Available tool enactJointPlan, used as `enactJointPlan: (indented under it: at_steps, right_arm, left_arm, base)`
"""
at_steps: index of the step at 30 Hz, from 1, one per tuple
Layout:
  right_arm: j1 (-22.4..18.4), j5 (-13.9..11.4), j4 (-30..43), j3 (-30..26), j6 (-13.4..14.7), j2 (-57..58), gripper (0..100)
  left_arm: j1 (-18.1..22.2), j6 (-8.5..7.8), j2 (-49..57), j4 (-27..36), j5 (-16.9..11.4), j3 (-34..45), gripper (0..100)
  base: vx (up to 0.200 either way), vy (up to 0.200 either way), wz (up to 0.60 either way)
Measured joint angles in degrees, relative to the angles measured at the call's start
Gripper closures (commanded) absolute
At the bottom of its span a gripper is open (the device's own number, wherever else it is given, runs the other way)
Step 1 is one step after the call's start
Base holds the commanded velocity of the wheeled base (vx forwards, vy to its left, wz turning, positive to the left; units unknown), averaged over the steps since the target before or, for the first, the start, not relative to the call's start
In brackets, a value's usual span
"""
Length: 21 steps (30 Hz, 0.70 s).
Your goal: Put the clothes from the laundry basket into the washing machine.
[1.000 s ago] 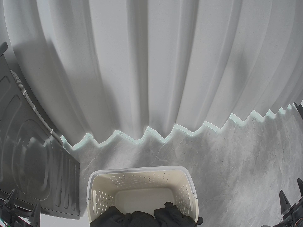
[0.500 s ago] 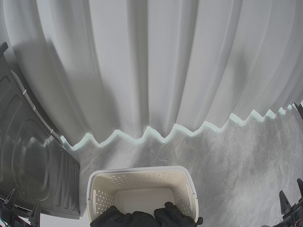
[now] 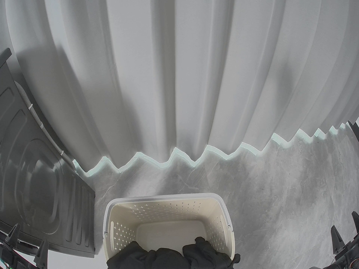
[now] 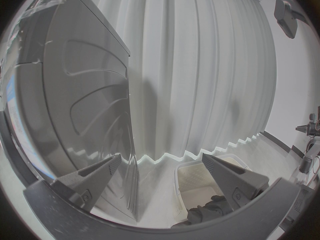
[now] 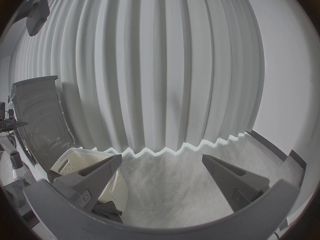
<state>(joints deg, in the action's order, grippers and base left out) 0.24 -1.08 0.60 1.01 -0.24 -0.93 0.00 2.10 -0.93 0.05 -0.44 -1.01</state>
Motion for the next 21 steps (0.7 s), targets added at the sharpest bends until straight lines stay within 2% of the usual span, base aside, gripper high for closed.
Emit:
enactJointPlan:
  at_steps: [21]
  right_arm:
    - [0.0,0.1,0.0,0.0,0.1,0.0,0]
  left_arm:
    - [0.0,-0.05,0.0,0.0,0.0,0.0,0]
  base:
    - [-0.200,0.000,0.00]
